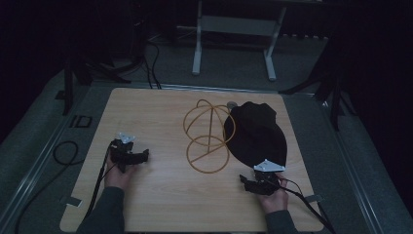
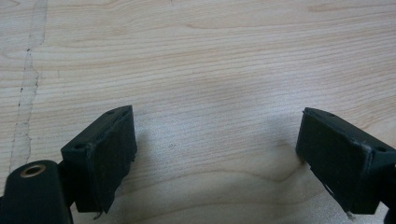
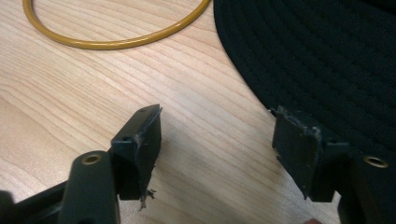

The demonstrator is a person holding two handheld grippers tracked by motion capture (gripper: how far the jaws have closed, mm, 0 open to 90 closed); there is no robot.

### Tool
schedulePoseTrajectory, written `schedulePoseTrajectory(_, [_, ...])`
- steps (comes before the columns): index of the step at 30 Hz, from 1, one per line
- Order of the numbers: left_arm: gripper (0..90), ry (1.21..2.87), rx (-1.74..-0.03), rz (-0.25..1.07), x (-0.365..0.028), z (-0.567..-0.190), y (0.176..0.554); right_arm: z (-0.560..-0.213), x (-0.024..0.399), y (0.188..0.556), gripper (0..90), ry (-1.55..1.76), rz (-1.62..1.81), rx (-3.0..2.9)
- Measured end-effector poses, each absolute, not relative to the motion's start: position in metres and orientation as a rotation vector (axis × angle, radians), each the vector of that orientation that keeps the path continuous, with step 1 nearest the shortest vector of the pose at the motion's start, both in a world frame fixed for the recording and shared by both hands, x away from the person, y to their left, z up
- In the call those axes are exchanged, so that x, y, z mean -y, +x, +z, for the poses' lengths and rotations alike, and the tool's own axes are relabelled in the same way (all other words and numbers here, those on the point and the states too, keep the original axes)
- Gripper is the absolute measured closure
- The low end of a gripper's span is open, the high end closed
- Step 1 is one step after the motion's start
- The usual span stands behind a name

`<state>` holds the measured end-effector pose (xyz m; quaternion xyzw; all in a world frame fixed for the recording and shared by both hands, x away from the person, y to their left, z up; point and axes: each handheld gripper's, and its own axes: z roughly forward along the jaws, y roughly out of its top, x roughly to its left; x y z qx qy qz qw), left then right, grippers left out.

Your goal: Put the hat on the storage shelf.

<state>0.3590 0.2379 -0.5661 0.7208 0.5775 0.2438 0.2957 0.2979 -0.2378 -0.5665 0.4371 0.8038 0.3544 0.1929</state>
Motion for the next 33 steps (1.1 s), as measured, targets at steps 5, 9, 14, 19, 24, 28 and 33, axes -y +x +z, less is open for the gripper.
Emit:
schedulePoseTrajectory(5, [12.4, 1.918, -1.536, 0.649, -0.238, -0.566, 0.359, -0.568, 0.238, 0.298, 30.1, 1.221, 1.008, -2.246])
schedulePoseTrajectory(9, [12.5, 1.916, -1.536, 0.649, -0.238, -0.566, 0.359, -0.568, 0.238, 0.298, 29.2, 1.224, 1.006, -2.244])
schedulePoseTrajectory(14, [12.4, 1.917, -1.536, 0.649, -0.238, -0.566, 0.359, -0.568, 0.237, 0.298, 22.7, 1.225, 0.998, -2.252])
schedulePoseTrajectory(19, [12.4, 1.916, -1.536, 0.649, -0.238, -0.566, 0.359, -0.568, 0.236, 0.298, 22.5, 1.222, 0.991, -2.268])
schedulePoseTrajectory(24, [12.5, 1.917, -1.536, 0.649, -0.238, -0.566, 0.359, -0.559, 0.244, 0.304, 41.1, 1.239, 0.965, -2.344])
schedulePoseTrajectory(28, [12.4, 1.917, -1.536, 0.649, -0.238, -0.566, 0.359, -0.553, 0.25, 0.306, 44.7, 1.207, 0.901, -2.403])
schedulePoseTrajectory(33, [12.4, 1.916, -1.535, 0.649, -0.238, -0.566, 0.359, -0.542, 0.255, 0.305, 45.1, 1.145, 0.821, -2.407])
